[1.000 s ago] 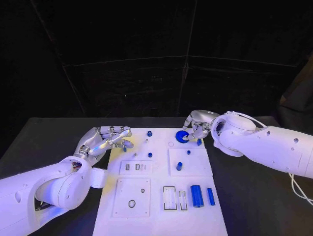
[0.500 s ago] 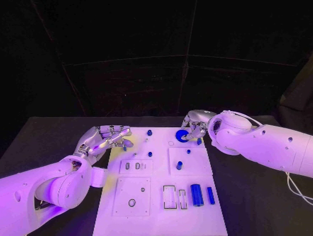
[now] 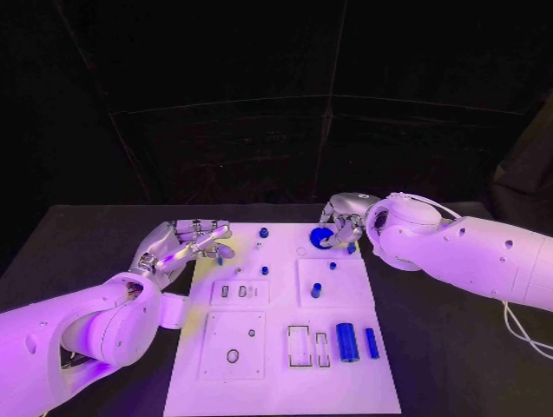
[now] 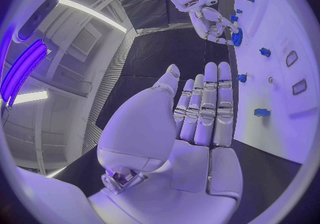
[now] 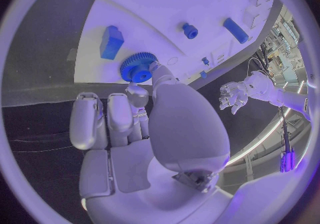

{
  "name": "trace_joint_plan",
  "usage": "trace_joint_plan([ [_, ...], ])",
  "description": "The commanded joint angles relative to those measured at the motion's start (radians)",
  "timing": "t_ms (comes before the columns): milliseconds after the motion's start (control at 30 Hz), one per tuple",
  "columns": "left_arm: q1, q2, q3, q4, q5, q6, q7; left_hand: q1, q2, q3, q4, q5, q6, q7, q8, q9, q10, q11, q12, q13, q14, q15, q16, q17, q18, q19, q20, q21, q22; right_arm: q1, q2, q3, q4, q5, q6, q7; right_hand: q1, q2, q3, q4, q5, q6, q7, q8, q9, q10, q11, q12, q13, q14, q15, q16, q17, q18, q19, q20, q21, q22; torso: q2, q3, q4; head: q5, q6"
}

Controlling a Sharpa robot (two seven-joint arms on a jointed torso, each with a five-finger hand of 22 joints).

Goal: Assemble the parts on the task board

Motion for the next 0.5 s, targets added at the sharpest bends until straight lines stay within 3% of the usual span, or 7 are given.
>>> trace_joint_plan([
  [33, 0.001, 0.001, 0.001, 0.000, -0.005, 0.014, 0.003, 0.007, -0.001, -0.001, -0.006, -0.003, 0.002, 0.003, -0.005, -0.001, -0.003, 0.004, -0.006, -0.001, -0.005, -0.002, -0.005, 0.001, 0.012, -0.005, 0.001, -0.006, -0.001, 0.000, 0.000, -0.001, 0.001, -0.020, 0.025, -0.009, 0.020, 0.006, 0.014, -0.006, -0.005, 0.011, -0.003, 0.011, 0.002, 0.008, -0.001, 0.008, 0.007, 0.012, -0.001, 0.004, 0.001, -0.012, 0.007, 0.000, 0.005, 0.002, 0.000, -0.0003, 0.0004, -0.001, 0.000],
  [100, 0.001, 0.001, 0.001, 0.000, -0.005, 0.014, 0.003, 0.007, -0.001, -0.001, -0.006, -0.003, 0.002, 0.003, -0.005, -0.001, -0.003, 0.004, -0.006, -0.001, -0.005, -0.002, -0.005, 0.001, 0.012, -0.005, 0.001, -0.006, -0.001, 0.000, -0.001, -0.001, 0.002, -0.022, 0.019, -0.009, 0.031, 0.017, 0.025, -0.011, -0.016, 0.022, -0.004, 0.020, 0.004, 0.009, -0.003, 0.012, 0.012, 0.013, -0.002, 0.005, 0.002, -0.012, 0.008, -0.001, 0.006, 0.004, -0.001, -0.0005, 0.0006, -0.001, -0.002],
  [200, 0.001, 0.001, 0.001, 0.000, -0.005, 0.014, 0.003, 0.009, 0.000, -0.001, -0.009, -0.003, 0.003, 0.002, -0.005, -0.001, -0.003, 0.004, -0.006, -0.001, -0.005, -0.002, -0.005, 0.002, 0.012, -0.005, 0.001, -0.006, -0.001, 0.000, -0.001, -0.001, 0.005, -0.029, -0.001, -0.006, 0.059, 0.046, 0.074, -0.023, -0.101, 0.045, -0.007, 0.034, 0.007, 0.015, -0.006, 0.028, 0.033, 0.013, -0.006, 0.008, 0.004, -0.013, 0.011, -0.005, 0.008, 0.010, -0.001, -0.0006, 0.0006, -0.002, -0.001],
  [333, 0.001, 0.001, 0.001, 0.000, -0.005, 0.014, 0.003, 0.009, 0.000, -0.001, -0.009, -0.003, 0.003, 0.002, -0.005, -0.001, -0.003, 0.004, -0.006, -0.001, -0.005, -0.002, -0.005, 0.002, 0.012, -0.005, 0.001, -0.006, -0.001, 0.000, -0.001, -0.001, 0.011, -0.049, -0.046, 0.006, 0.072, 0.058, 0.118, -0.034, -0.113, 0.075, -0.015, 0.047, 0.011, 0.019, -0.013, 0.036, 0.045, 0.014, -0.010, 0.010, 0.007, -0.015, 0.016, -0.008, 0.012, 0.019, -0.001, -0.0010, 0.0007, -0.001, -0.001],
  [500, 0.001, 0.002, 0.001, 0.000, -0.005, 0.014, 0.003, 0.009, 0.000, -0.001, -0.009, -0.003, 0.003, 0.002, -0.005, -0.001, -0.003, 0.004, -0.006, -0.001, -0.005, -0.002, -0.005, 0.002, 0.012, -0.005, 0.001, -0.006, -0.001, -0.001, -0.002, -0.001, 0.029, -0.071, -0.115, 0.030, 0.066, 0.055, 0.154, -0.038, -0.110, 0.101, -0.022, 0.050, 0.014, 0.026, -0.019, 0.046, 0.058, 0.015, -0.015, 0.013, 0.011, -0.018, 0.027, -0.012, 0.019, 0.037, -0.001, -0.0003, 0.0007, 0.000, -0.002],
])
